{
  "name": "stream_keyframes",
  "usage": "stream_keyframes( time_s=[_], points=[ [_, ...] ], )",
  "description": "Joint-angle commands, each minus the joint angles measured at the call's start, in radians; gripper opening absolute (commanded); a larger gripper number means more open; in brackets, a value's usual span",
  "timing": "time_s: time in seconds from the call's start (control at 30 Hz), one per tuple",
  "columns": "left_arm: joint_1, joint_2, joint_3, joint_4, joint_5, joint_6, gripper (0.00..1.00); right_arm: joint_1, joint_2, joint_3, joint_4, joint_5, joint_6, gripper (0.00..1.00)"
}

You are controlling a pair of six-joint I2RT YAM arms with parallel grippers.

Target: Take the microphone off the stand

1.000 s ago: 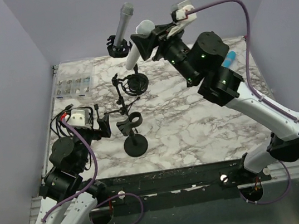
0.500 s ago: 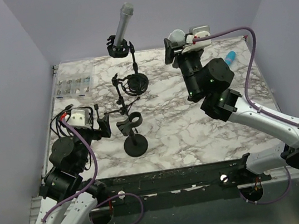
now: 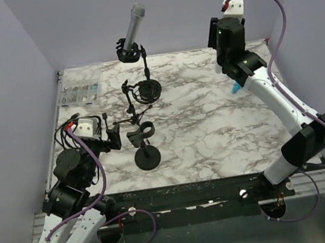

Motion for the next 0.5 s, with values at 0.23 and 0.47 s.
stream_keyframes(
  time_s=[0.23, 0.47],
  points=[
    [0.006, 0.015, -0.002, 0.018, 0.029, -0.007, 0.99, -0.322, 0.383, 0.403, -0.585, -0.475, 0.298, 0.01],
    [0.006, 0.041, -0.002, 0.022, 0.030, -0.007, 0.99, -0.432, 0.563, 0.540, -0.619, -0.584, 0.331, 0.01]
  ],
)
